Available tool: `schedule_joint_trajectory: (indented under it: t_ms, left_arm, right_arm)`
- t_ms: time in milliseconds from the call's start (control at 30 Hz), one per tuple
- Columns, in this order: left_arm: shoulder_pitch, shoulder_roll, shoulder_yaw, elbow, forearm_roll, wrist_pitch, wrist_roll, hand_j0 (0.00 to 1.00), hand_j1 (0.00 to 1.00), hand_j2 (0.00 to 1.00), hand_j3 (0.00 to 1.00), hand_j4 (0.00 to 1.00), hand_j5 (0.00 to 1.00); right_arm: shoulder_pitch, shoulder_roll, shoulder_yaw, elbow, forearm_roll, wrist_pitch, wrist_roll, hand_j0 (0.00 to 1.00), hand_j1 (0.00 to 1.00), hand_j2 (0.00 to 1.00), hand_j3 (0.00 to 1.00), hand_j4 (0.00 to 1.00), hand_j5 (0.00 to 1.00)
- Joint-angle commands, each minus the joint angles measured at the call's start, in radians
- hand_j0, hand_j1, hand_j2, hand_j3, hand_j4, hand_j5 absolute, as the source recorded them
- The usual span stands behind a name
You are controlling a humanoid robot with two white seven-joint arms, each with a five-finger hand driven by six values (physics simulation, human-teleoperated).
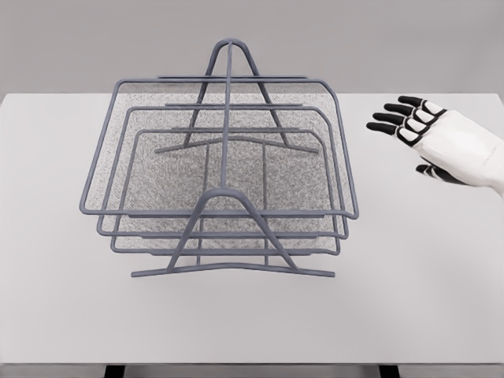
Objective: Pull out the upper folder box with right arm
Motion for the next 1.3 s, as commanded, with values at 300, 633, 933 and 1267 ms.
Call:
schedule_joint_trajectory:
  t_ms: [300, 633, 933, 1267]
  left_arm:
    - [0.002, 0.000, 0.000, 0.001, 0.000, 0.000, 0.000, 1.00, 1.00, 1.00, 1.00, 1.00, 1.00]
    - [0.000, 0.000, 0.000, -0.001, 0.000, 0.000, 0.000, 1.00, 1.00, 1.00, 1.00, 1.00, 1.00]
    - [0.002, 0.000, 0.000, -0.001, 0.000, 0.000, 0.000, 1.00, 1.00, 1.00, 1.00, 1.00, 1.00]
    - [0.002, 0.000, 0.000, -0.001, 0.000, 0.000, 0.000, 1.00, 1.00, 1.00, 1.00, 1.00, 1.00]
  right_arm:
    - [-0.204, -0.067, 0.251, 0.003, -0.308, 0.001, 0.302, 1.00, 1.00, 1.00, 1.00, 1.00, 1.00]
    - [-0.298, -0.058, 0.358, 0.004, -0.308, 0.001, 0.302, 1.00, 1.00, 1.00, 1.00, 1.00, 1.00]
    - [-0.296, -0.070, 0.409, 0.012, -0.298, 0.001, 0.305, 1.00, 1.00, 1.00, 1.00, 1.00, 1.00]
    - [-0.296, -0.142, 0.398, 0.035, -0.308, 0.001, 0.306, 1.00, 1.00, 1.00, 1.00, 1.00, 1.00]
